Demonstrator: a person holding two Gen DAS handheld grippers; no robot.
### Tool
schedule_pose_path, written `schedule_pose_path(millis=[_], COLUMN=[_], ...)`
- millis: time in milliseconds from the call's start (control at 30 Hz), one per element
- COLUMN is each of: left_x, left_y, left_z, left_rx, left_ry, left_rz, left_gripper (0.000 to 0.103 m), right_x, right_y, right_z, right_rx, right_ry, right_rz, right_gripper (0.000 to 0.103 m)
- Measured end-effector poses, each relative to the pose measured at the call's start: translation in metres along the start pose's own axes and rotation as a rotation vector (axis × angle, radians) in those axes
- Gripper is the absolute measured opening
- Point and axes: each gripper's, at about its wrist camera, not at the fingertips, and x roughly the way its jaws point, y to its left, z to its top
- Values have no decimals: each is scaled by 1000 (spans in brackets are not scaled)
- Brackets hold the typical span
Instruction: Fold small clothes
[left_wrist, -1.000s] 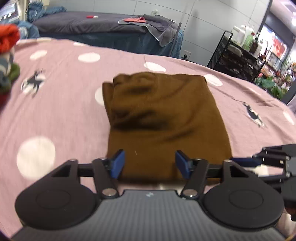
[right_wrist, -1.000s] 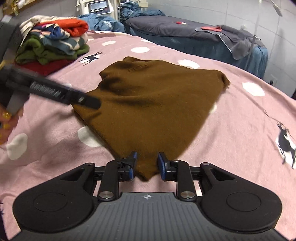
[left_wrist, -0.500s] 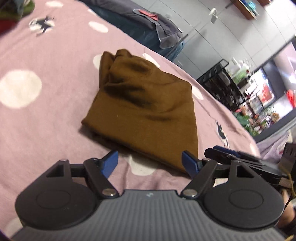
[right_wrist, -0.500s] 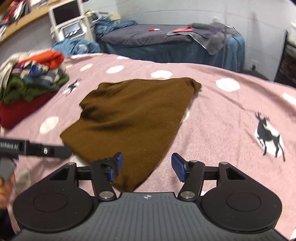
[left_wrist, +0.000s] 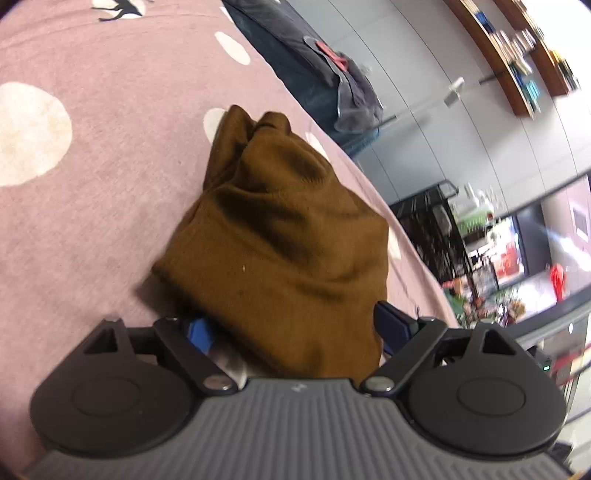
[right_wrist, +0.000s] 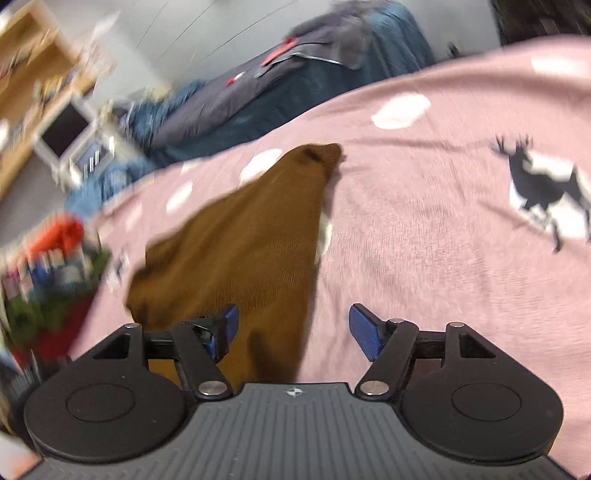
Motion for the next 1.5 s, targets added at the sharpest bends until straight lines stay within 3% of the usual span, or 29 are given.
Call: schedule_pose_path(millis=[100, 200, 300, 400, 467, 533, 600, 767, 933, 1233, 1367, 1500], left_x=[10, 16, 21, 30, 33, 39, 42, 46, 39, 32, 53, 82], left_y=[-5, -4, 1, 4, 6, 4, 0, -9, -25, -85, -147, -234], left_z=[3, 8, 11, 12, 14, 17, 20, 21, 17, 1, -22, -66], left_rx=[9, -16, -46, -28, -26, -11, 14, 72, 160, 259, 344, 451], left_ry=[-5, -21, -56, -72, -72, -59, -49, -35, -42, 1, 57, 146], left_rz=[0, -14, -16, 3, 18, 51, 72, 115, 144, 80, -5, -104], left_gripper=[87, 85, 72, 52, 38, 32, 32, 20, 15, 14, 14, 14], right_x=[14, 33, 53, 68, 78, 84, 90, 88, 78, 17, -41, -129], right_y=[-15, -16, -5, 7, 11, 11, 8, 7, 25, 32, 2, -47], right_z=[14, 28, 37, 39, 42, 44, 45, 46, 43, 66, 88, 110], right_rx=[156, 222, 206, 161, 139, 136, 138, 119, 55, -32, -33, -7], right_ry=[-32, -23, 6, 6, -7, -13, -7, 0, -35, -150, -224, -307], right_rz=[73, 133, 145, 137, 123, 116, 106, 77, 20, 3, -50, -136], right_gripper=[103, 103, 99, 95, 82, 67, 43, 30, 27, 26, 26, 26])
